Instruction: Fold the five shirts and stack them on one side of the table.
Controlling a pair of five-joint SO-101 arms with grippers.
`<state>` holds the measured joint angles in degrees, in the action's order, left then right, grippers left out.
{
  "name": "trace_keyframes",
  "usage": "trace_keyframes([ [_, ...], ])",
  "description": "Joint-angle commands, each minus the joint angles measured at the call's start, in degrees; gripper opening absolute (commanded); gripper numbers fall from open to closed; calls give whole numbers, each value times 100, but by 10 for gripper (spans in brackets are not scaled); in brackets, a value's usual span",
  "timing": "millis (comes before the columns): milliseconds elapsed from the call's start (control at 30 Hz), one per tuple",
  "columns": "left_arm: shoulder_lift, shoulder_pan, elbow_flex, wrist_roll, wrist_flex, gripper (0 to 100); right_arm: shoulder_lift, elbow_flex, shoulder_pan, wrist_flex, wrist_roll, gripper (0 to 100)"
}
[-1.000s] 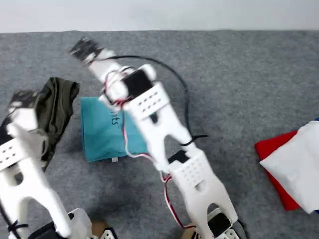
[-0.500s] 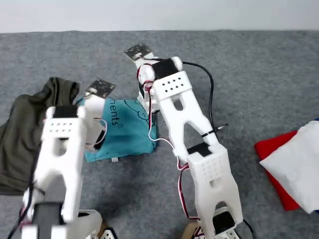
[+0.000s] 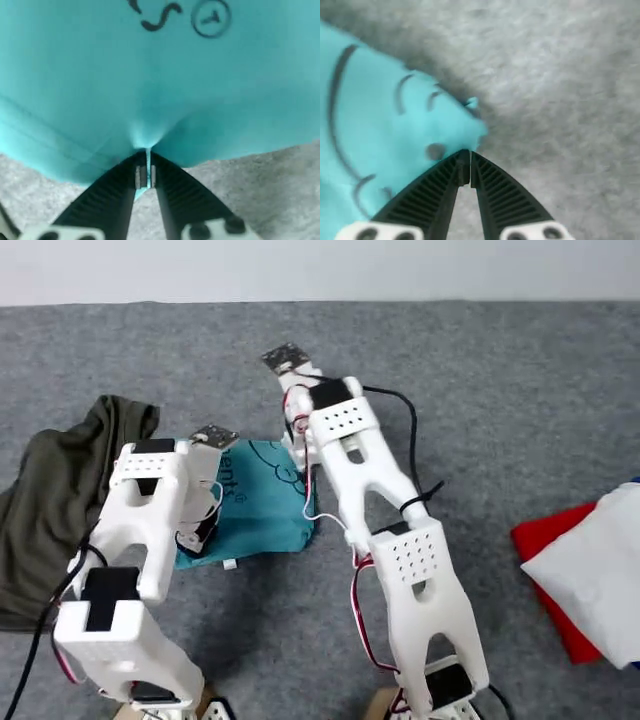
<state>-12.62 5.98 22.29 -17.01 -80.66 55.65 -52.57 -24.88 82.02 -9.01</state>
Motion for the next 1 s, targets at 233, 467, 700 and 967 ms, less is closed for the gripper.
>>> trace_keyframes([
  [233,53,229,-189,-334,-360,21,-198,-79,444,-295,-554,9],
  [467,607,-97,-1015,-290,-1055,21,-576,-862,163,919,-527,9],
  [700,1310,9,-2009,114,-1222,24,-743,-1723,22,2088,-440,9],
  [967,580,18,-2114,677,149,26,-1622,-607,-119,2079,88,9],
])
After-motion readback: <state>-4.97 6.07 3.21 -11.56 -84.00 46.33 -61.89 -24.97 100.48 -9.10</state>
